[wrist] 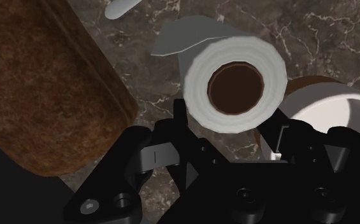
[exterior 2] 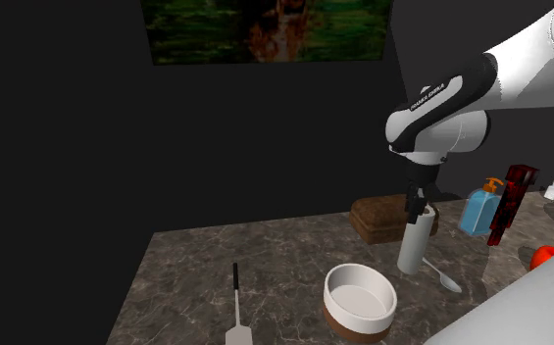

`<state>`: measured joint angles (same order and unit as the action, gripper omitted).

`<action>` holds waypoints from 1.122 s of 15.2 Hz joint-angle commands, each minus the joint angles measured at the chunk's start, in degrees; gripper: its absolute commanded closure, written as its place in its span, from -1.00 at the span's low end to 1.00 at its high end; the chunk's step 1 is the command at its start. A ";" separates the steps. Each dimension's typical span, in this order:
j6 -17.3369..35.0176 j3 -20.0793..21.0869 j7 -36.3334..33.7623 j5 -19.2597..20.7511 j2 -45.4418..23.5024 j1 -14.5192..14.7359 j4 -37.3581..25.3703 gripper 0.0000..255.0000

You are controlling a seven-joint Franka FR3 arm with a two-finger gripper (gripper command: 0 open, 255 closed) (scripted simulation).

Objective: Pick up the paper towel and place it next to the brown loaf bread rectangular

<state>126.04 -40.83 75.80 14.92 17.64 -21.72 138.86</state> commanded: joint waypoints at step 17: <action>-5.49 1.65 -0.81 0.72 2.88 -0.46 -2.85 -1.00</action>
<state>122.62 -39.82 75.34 15.51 19.65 -22.12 137.15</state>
